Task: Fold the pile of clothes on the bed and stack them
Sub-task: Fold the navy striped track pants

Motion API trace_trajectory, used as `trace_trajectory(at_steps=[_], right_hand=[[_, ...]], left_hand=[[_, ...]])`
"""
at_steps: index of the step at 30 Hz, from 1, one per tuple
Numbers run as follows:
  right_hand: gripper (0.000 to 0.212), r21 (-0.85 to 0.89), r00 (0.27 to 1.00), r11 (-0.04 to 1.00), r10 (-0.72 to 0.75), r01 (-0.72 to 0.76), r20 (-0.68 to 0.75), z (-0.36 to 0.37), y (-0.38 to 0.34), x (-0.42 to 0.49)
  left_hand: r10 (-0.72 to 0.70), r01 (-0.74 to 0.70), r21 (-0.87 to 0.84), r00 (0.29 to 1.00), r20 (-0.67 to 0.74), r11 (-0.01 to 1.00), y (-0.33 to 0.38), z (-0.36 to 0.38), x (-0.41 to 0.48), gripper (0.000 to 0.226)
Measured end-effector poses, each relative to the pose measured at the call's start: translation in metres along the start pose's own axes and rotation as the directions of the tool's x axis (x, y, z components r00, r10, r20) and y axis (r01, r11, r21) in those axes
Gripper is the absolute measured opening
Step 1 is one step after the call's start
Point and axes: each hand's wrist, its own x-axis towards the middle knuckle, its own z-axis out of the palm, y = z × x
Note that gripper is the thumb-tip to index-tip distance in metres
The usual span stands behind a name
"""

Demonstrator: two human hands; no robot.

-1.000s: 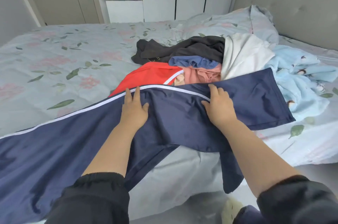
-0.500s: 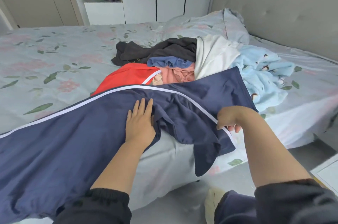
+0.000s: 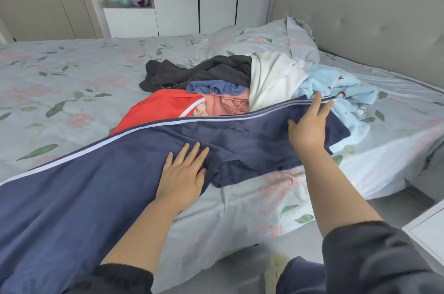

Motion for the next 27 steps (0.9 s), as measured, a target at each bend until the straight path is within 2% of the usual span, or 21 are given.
trace_trajectory(at_steps=[2, 4, 6, 9, 12, 13, 16, 18, 19, 22, 25, 26, 27], right_hand=[[0.086, -0.075, 0.995, 0.995, 0.075, -0.07, 0.062, 0.012, 0.012, -0.008], [0.074, -0.093, 0.993, 0.99, 0.11, -0.105, 0.047, 0.018, 0.018, -0.014], [0.051, -0.087, 0.992, 0.989, 0.121, -0.116, 0.048, 0.019, 0.019, -0.016], [0.014, -0.138, 0.971, 0.99, 0.051, -0.019, 0.233, 0.017, 0.011, -0.024], [0.016, -0.117, 0.889, 0.968, -0.15, 0.22, 0.433, 0.022, -0.005, -0.04], [0.026, -0.081, 0.86, 0.955, -0.217, 0.285, 0.461, 0.027, -0.009, -0.045], [0.063, -0.045, 0.835, 0.928, -0.311, 0.371, 0.453, 0.032, -0.017, -0.058], [0.07, -0.046, 0.847, 0.923, -0.329, 0.381, 0.418, 0.032, -0.017, -0.06], [0.069, -0.067, 0.847, 0.921, -0.324, 0.385, 0.421, 0.032, -0.015, -0.059], [0.064, -0.118, 0.875, 0.948, -0.218, 0.295, 0.431, 0.032, -0.007, -0.059], [0.063, 0.083, 0.967, 0.996, -0.058, 0.039, 0.249, 0.027, 0.003, -0.053], [0.062, 0.147, 0.983, 0.989, -0.006, -0.021, 0.183, 0.025, 0.006, -0.049], [0.06, 0.186, 0.991, 0.981, 0.031, -0.056, 0.133, 0.023, 0.009, -0.046]], left_hand=[[0.013, -0.013, 0.018, 1.0, 0.015, 1.0, -0.001, 0.001, 0.001, 0.052], [0.023, -0.024, 0.014, 1.0, 0.018, 1.0, -0.001, 0.0, 0.002, 0.052], [0.032, -0.032, -0.013, 0.999, 0.018, 0.999, -0.001, -0.001, 0.001, 0.052], [0.067, -0.063, -0.063, 0.996, 0.058, 0.996, -0.001, -0.005, -0.002, 0.059], [0.127, -0.115, -0.082, 0.978, 0.163, 0.99, -0.004, -0.013, -0.005, 0.072], [0.144, -0.129, -0.096, 0.975, 0.17, 0.987, -0.005, -0.015, -0.007, 0.072], [0.153, -0.134, -0.287, 0.987, 0.046, 0.949, -0.01, -0.024, -0.016, 0.059], [0.087, -0.095, -0.37, 0.996, -0.038, 0.924, -0.016, -0.035, -0.02, 0.054], [0.059, -0.075, -0.358, 0.997, -0.058, 0.931, -0.022, -0.041, -0.022, 0.051], [0.0, -0.003, -0.248, 1.0, -0.01, 0.969, -0.039, -0.054, -0.023, 0.048], [0.038, -0.028, -0.181, 0.998, 0.049, 0.983, -0.034, -0.058, -0.024, 0.029], [0.069, -0.063, -0.142, 0.997, 0.041, 0.988, -0.028, -0.06, -0.023, 0.018], [0.098, -0.093, -0.121, 0.994, 0.037, 0.988, -0.021, -0.061, -0.021, 0.018]])
